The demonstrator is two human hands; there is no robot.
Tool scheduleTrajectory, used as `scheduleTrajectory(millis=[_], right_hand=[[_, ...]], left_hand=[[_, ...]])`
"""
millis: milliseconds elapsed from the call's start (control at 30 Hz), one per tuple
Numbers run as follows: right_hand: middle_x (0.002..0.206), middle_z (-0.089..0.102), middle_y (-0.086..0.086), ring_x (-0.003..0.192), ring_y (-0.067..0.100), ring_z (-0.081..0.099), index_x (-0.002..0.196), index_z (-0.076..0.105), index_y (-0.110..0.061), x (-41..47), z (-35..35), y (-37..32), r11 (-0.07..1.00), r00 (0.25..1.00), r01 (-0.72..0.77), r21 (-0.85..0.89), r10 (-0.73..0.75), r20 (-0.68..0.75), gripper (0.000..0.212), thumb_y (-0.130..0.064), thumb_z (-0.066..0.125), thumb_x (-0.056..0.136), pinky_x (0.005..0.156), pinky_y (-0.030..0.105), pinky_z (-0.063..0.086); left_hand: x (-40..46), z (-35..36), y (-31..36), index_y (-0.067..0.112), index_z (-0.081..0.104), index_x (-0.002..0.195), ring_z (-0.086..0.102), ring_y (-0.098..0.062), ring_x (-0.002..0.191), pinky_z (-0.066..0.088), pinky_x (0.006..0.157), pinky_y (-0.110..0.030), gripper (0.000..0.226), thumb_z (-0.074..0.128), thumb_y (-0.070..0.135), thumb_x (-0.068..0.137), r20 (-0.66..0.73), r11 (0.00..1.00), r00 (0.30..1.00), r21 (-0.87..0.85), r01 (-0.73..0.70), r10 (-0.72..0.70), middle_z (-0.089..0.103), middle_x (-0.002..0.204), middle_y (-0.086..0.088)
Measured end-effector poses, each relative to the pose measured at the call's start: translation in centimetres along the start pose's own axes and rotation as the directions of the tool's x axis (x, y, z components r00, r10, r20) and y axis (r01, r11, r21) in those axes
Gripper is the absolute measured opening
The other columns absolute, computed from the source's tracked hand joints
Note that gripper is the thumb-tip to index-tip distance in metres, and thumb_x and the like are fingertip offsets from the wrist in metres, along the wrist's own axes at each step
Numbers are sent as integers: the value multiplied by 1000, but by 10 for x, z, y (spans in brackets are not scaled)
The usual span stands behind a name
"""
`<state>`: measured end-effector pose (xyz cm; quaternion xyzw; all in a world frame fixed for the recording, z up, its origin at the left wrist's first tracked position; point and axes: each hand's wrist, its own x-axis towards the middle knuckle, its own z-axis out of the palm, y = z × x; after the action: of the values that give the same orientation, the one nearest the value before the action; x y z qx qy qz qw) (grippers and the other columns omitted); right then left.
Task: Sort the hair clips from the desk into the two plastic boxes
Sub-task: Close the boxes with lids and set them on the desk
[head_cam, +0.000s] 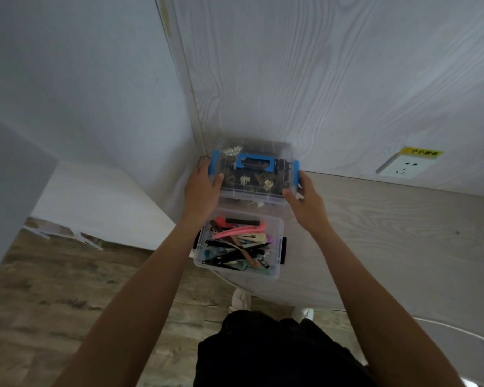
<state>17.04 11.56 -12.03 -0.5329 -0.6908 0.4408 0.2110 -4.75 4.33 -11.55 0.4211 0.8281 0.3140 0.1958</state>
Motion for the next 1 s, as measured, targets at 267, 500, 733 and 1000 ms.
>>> scheduleTrajectory(millis=[267, 500, 733, 1000], right_hand=[[125, 58, 7, 108, 18, 57, 132, 44, -13, -55, -3, 10, 998, 996, -67, -2, 67, -65, 38, -26, 47, 96, 91, 29, 44], [125, 51, 0, 104, 24, 58, 143, 25, -24, -99, 26, 24, 978, 927, -206, 40, 182, 328, 69, -29, 64, 86, 86, 43, 54], [105, 54, 1, 86, 29, 60, 141, 32, -22, -105, -16, 46, 969, 966, -238, 63, 230, 116, 58, -11, 55, 89, 77, 52, 55], [128, 53, 11, 76, 18, 58, 142, 34, -23, -128, -65, 85, 931, 936, -341, 130, 349, -46, 61, -7, 56, 88, 63, 35, 55]], left_hand=[[-62, -26, -15, 20, 42, 134, 53, -17, 113, 41, 90, -31, 51, 56, 39, 89, 32, 993, 998, -107, 59, -56, 54, 127, 0], [-110, -9, -38, 21, 27, 144, 53, -30, 118, 40, 93, -35, 58, 51, 35, 93, 229, 970, 944, 8, 244, -239, 50, 137, -8], [-126, -2, -30, 33, 39, 137, 58, -22, 108, 46, 97, -45, 42, 39, 42, 96, 153, 936, 977, -296, 189, -149, 58, 123, -3], [-134, 36, -52, 6, 28, 139, 30, -39, 126, 25, 106, -44, 80, 68, 40, 78, 78, 910, 928, 241, 338, -365, 31, 141, -22]])
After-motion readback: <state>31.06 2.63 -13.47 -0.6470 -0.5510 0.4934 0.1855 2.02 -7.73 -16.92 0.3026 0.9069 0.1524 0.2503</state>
